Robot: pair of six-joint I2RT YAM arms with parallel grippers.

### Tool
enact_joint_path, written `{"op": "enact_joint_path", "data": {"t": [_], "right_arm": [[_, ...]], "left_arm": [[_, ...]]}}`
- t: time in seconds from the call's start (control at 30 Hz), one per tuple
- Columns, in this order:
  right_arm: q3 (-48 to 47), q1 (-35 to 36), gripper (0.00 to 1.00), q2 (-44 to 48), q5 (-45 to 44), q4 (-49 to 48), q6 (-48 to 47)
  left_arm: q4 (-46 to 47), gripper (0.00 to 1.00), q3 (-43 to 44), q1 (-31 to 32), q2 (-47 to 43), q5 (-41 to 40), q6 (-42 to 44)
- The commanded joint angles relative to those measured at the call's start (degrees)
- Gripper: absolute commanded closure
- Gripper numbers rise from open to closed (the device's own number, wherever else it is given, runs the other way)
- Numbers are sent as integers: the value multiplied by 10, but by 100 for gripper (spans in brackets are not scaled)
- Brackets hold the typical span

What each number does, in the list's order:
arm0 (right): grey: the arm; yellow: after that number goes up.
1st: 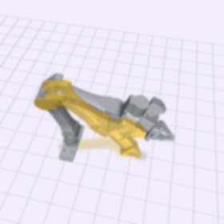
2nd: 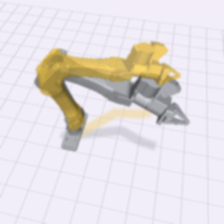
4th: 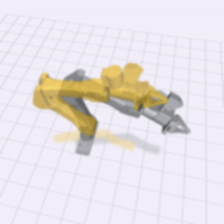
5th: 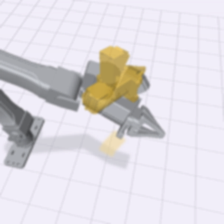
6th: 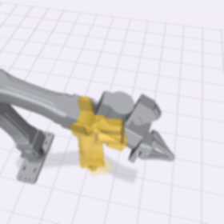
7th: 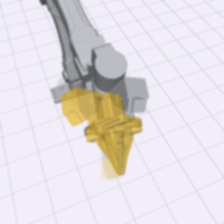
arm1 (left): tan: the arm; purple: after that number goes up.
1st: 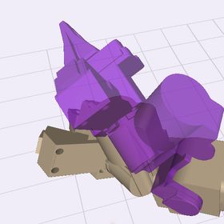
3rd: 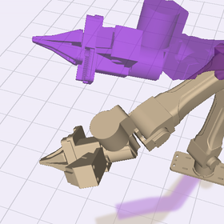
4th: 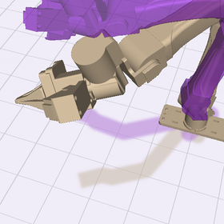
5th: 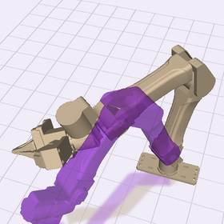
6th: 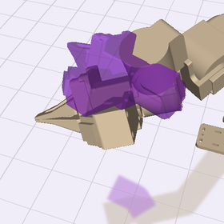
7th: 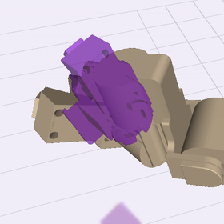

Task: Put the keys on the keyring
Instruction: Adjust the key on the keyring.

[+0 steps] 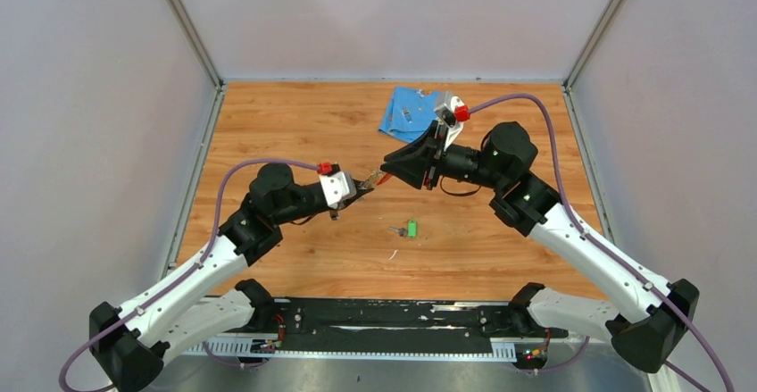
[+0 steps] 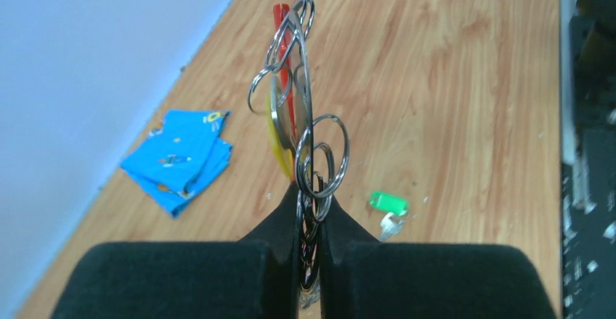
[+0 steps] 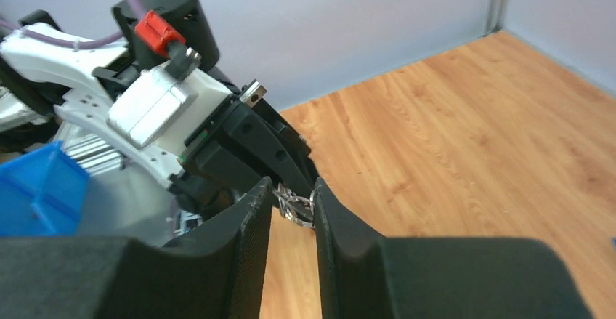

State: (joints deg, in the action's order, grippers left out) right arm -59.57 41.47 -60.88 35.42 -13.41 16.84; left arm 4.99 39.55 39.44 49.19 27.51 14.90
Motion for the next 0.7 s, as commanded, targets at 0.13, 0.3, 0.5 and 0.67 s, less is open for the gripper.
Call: {"op": "enact_joint_path", "data": {"t": [0.13, 0.3, 0.5, 0.67], "right_arm": [[-116, -30, 1, 22, 75, 226, 0], [-151, -78, 0, -4, 88, 278, 43], [-81, -102, 0, -48, 140, 230, 133], [-2, -98, 0, -56, 210, 142, 215]], "left_arm": [[-250, 100, 34, -3, -47, 133, 578], [-298, 100, -37, -2, -112, 171, 1020], [-254, 100, -89, -2, -134, 177, 1315], [-195, 100, -99, -2, -125, 188, 1384]]}}
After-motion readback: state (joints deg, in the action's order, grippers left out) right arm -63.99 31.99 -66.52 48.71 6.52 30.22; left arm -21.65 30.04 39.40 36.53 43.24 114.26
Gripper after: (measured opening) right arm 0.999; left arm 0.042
